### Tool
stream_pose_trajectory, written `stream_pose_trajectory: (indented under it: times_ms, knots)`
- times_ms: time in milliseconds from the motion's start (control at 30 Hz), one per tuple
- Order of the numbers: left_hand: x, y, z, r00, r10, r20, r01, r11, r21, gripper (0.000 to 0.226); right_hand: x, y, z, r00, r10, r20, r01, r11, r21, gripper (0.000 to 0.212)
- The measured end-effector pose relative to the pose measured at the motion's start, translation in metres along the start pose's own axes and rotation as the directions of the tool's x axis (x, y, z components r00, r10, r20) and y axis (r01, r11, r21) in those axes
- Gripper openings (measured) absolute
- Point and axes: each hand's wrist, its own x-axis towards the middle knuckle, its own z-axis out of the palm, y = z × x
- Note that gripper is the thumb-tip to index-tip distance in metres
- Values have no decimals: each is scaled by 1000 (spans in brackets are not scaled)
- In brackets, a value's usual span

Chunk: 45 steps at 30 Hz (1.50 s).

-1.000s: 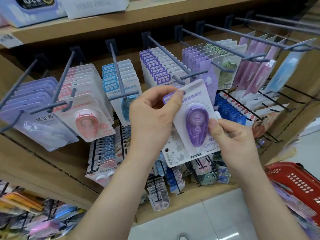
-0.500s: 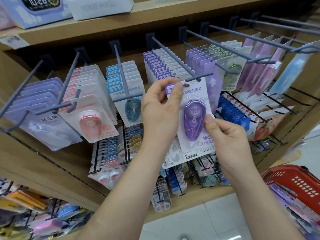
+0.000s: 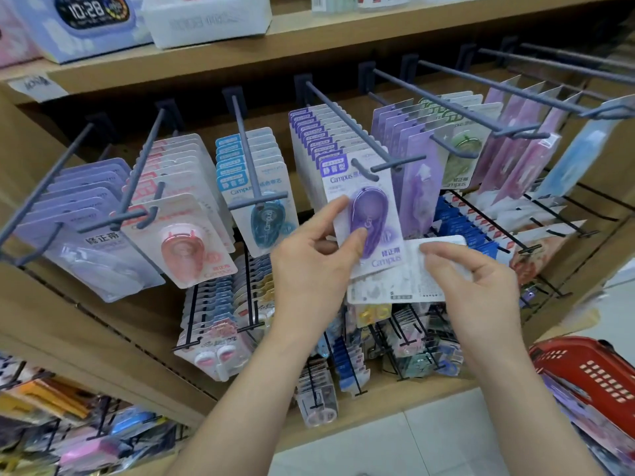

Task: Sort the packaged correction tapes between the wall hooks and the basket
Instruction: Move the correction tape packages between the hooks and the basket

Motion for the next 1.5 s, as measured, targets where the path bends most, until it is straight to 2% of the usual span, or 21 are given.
stream_pose_trajectory:
  times_ms: [100,200,333,400,433,467,500,600,700,767,800,867,933,1000,1067,1133,1233,1300,1367,1500]
  knots:
    - [12,-7,6,999,25,-42,-23,999,48,42,-1,2,-14,994,-30,-101,30,1000,-1,28]
    - [23,-11,7,997,35,-63,-31,998,55,41,0,-1,-26,980,-70,-188,74,997,17,30]
    - [24,-12,2,998,58,-37,-54,993,102,42,4,-2,-39,959,-53,-278,110,974,196,24]
    - [20,-14,0,997,72,-2,-71,985,158,45,3,-5,-37,985,12,-170,52,930,365,22]
    - [16,-15,-1,996,84,14,-85,980,181,47,1,-8,-35,997,43,-62,-10,892,453,20]
    - [12,-16,-2,994,105,26,-108,974,198,50,0,-10,-31,996,52,66,-78,855,512,23]
    - [7,-16,-4,991,129,45,-136,971,196,53,-2,-11,-28,980,58,189,-154,826,543,38]
    - [-9,-12,-10,971,184,154,-196,978,66,56,-6,-9,-23,892,52,450,-325,765,557,75]
    - [-18,-2,-15,960,161,230,-118,975,-187,43,-10,-6,-18,829,50,557,-396,755,522,78]
    - [-19,5,-17,964,80,252,19,929,-369,24,-13,-7,-13,800,86,594,-431,772,468,70]
    - [-19,8,-17,969,40,245,63,915,-398,14,-15,-7,-11,775,121,621,-450,796,406,67]
    - [-18,14,-18,982,-12,188,80,928,-363,6,-19,-13,-9,703,225,675,-466,862,199,68]
    - [-18,15,-17,990,-47,130,89,935,-343,9,-23,-16,-10,671,321,668,-392,919,-48,67]
    - [-19,15,-16,993,-72,94,100,937,-336,13,-24,-16,-10,713,313,627,-285,947,-148,62]
    - [-20,12,-15,993,-93,78,113,941,-318,14,-25,-16,-8,769,232,595,-232,970,-77,52]
    - [-21,10,-15,991,-113,74,131,935,-329,12,-25,-18,-7,811,177,557,-242,969,44,36]
    - [-22,14,-15,988,-123,89,148,915,-376,7,-25,-19,-4,853,128,506,-200,975,92,26]
    - [-25,19,-18,991,-95,95,125,910,-394,10,-26,-21,0,872,101,479,-184,974,130,23]
    - [-28,20,-27,995,-51,85,81,911,-405,13,-26,-21,7,884,75,461,-155,978,138,28]
    - [-36,18,-56,999,33,31,-20,938,-346,7,-30,-23,31,854,5,520,-99,983,152,26]
